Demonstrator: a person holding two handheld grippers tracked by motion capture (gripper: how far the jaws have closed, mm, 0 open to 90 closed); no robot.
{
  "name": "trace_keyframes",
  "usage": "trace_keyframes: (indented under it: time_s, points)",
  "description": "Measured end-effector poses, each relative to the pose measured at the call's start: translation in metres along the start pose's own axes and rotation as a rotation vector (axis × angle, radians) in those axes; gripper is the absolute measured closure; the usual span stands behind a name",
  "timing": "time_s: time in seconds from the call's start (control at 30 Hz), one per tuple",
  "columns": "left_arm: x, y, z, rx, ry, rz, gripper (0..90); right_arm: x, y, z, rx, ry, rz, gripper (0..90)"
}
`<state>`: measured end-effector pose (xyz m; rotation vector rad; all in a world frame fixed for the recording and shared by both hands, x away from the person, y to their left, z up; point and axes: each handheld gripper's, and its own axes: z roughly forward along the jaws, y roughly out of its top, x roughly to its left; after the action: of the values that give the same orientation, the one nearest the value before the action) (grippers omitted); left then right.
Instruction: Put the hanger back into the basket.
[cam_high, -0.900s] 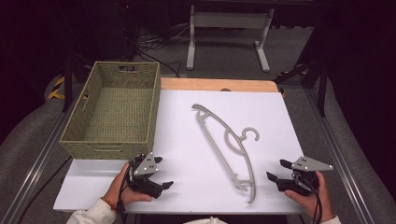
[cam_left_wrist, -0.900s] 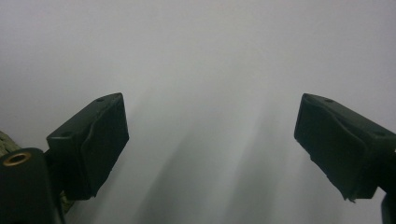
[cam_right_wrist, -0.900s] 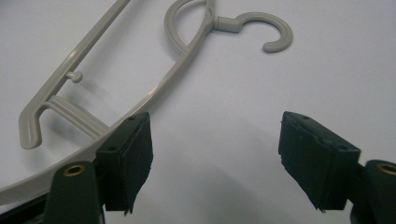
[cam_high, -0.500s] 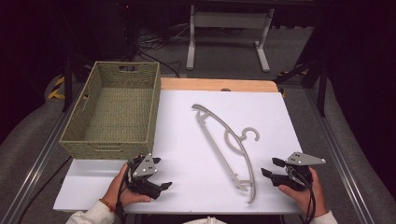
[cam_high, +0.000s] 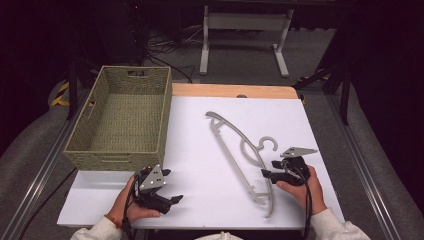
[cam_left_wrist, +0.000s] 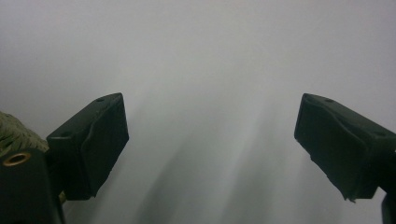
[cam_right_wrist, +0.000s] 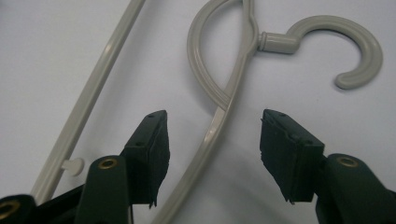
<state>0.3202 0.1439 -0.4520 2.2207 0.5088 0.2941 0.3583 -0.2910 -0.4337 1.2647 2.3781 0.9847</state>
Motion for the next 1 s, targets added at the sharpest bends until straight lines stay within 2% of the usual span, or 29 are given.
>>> trace_keyframes:
  time_s: [0.13,0.27,0.4,0.43,0.53,0.8,0.9,1.0]
  points:
    - [-0.001,0.001,0.001,0.004,-0.002,0.008,10.6,0.002,0.006,0.015,0.059,-0.022,-0.017,49.7]
    - [0.000,0.002,0.001,0.001,-0.005,0.007,10.6,0.000,0.010,0.019,0.083,-0.050,-0.020,56.6]
    - [0.001,0.004,0.003,0.003,-0.014,0.012,10.9,-0.001,0.013,0.021,0.106,-0.073,-0.070,70.1]
    - [0.001,0.005,0.003,0.000,-0.019,0.013,11.3,0.000,0.015,0.021,0.118,-0.074,-0.100,70.3]
    - [0.001,0.009,0.005,-0.007,-0.028,0.020,11.7,-0.002,0.020,0.023,0.151,-0.051,-0.119,70.8]
    - [-0.001,0.018,0.015,-0.002,-0.065,0.033,12.5,-0.012,0.020,0.021,0.142,-0.029,-0.127,80.5]
    - [-0.003,0.021,0.017,-0.003,-0.071,0.038,12.7,-0.016,0.021,0.021,0.139,-0.030,-0.130,81.7]
    - [-0.004,0.027,0.019,-0.001,-0.068,0.050,13.2,-0.015,0.022,0.020,0.144,-0.048,-0.155,82.2]
